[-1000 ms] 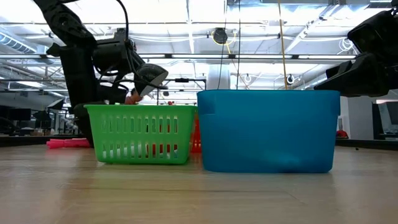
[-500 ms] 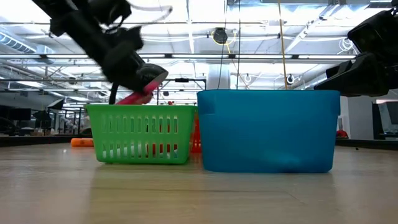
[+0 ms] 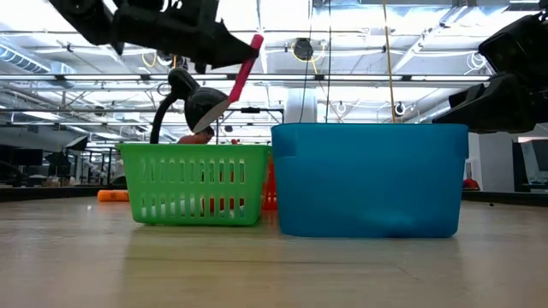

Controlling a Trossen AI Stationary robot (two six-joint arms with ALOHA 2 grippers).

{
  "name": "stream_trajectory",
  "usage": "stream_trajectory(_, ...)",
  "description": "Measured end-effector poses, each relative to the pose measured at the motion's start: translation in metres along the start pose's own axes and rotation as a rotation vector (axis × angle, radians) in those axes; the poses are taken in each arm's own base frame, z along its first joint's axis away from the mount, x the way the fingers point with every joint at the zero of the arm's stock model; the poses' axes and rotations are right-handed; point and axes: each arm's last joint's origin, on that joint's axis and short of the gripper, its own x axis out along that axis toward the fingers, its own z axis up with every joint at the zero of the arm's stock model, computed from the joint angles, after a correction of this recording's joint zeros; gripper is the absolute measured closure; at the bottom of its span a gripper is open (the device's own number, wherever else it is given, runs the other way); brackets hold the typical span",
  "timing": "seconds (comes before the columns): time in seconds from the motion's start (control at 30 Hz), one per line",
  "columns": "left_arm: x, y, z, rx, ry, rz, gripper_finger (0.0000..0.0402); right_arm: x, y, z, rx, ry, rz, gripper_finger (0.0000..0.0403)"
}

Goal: Pick & Place Markers
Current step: Put the large pink highlighter pen into the blue bin

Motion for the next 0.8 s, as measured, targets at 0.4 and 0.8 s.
stream_trajectory(0.4,0.062,0.006,-0.001,0.04,0.303,0.0,0.0332,0.0,-0.001,0.0,-0.001,-0.001,-0.024,0.0403)
stream_trajectory(0.8,0.112,0.018,-0.063,0.071,0.488,0.019,0.0326,0.0,-0.001,-0.001,-0.009,0.012,-0.022,0.0403)
